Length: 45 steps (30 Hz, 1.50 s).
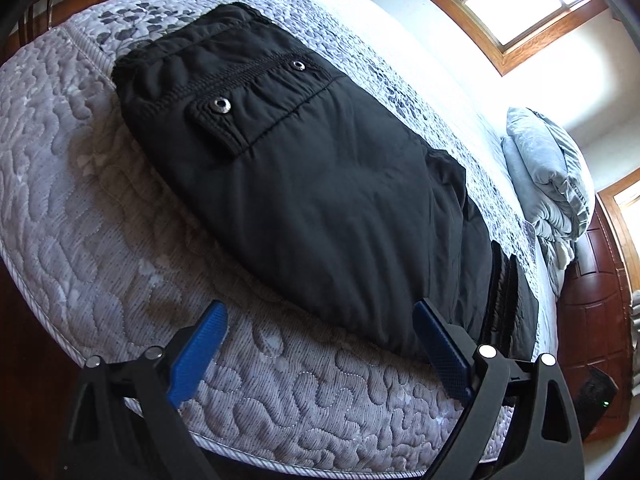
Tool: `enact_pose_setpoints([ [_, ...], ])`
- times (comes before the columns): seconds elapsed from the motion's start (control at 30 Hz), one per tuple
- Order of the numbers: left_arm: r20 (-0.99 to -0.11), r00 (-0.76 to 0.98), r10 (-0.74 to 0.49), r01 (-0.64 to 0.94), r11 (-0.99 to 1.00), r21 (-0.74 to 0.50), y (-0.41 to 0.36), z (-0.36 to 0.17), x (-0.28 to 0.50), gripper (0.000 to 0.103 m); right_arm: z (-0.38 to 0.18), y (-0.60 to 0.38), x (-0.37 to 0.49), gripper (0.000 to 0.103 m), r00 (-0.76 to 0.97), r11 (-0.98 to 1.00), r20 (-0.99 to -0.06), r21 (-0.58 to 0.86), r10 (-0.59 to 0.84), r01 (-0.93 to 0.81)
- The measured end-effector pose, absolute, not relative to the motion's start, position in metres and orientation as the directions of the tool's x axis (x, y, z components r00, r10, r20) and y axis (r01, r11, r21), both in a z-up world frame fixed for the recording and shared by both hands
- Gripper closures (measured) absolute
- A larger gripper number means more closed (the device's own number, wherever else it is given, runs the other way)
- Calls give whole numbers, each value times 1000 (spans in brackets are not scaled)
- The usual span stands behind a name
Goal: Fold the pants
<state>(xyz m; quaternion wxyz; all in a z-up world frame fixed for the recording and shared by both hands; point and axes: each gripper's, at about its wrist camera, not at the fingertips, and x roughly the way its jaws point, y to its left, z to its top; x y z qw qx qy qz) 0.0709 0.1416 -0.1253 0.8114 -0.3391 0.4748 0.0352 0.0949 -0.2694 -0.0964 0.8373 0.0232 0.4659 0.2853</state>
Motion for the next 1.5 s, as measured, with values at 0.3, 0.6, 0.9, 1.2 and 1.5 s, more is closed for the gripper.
enact_pose_setpoints([
  [0.3,-807,533,-256,-392,770,-503,143,-129,68,9,-91,-444,128,24,446,860,-744,490,497,-140],
  [0.6,-822,513,-247,-367,803,-470,123,-121,73,9,-158,-491,161,24,330,737,-685,674,650,-51],
  [0.9,-832,501,-240,-358,818,-451,111,-118,82,9,-181,-485,169,75,290,654,-614,755,734,-56],
  [1.2,-826,494,-270,-326,824,-464,102,-121,87,9,-130,-503,158,89,374,716,-640,690,671,-104],
  [1.5,-821,509,-260,-369,795,-481,122,-124,81,8,-141,-498,155,66,373,808,-738,586,563,-60],
])
